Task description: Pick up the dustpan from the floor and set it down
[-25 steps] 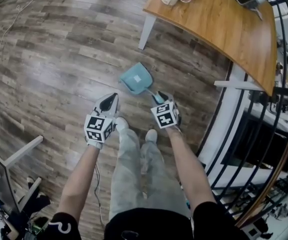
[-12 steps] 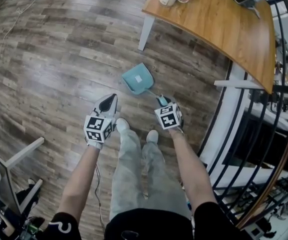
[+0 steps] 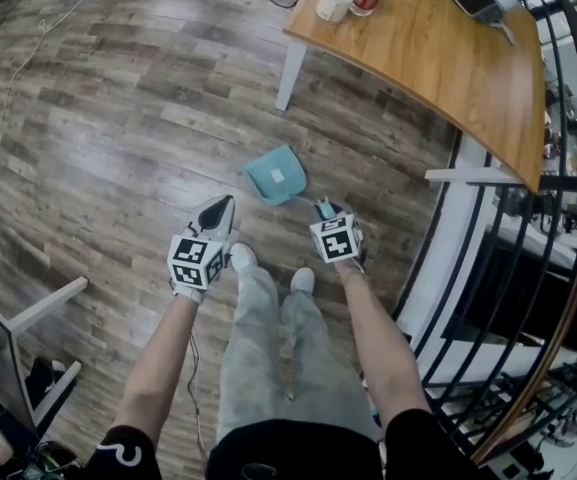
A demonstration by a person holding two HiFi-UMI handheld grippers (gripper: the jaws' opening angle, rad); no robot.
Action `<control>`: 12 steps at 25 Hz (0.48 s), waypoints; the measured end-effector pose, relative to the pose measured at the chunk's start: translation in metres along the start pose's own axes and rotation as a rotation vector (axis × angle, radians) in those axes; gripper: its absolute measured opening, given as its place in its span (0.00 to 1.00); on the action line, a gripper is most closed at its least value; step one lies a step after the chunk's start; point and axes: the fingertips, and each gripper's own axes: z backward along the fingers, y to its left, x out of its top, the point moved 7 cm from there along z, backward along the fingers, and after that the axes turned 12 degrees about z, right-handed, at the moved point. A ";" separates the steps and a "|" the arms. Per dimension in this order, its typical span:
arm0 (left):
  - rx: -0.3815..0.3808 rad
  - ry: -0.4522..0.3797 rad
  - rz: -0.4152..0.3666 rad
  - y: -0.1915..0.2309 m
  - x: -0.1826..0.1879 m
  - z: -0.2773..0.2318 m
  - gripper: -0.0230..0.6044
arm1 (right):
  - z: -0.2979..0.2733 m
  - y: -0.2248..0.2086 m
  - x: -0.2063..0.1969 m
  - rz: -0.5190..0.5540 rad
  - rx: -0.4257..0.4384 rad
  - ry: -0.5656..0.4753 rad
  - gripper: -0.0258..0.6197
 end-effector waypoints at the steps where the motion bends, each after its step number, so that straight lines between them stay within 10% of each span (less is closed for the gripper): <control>1: -0.001 0.001 0.001 -0.002 0.000 0.001 0.03 | 0.003 0.000 0.000 0.002 0.001 0.001 0.16; 12: 0.005 -0.021 -0.017 -0.047 0.011 0.028 0.03 | 0.053 0.002 0.009 0.012 0.035 -0.024 0.16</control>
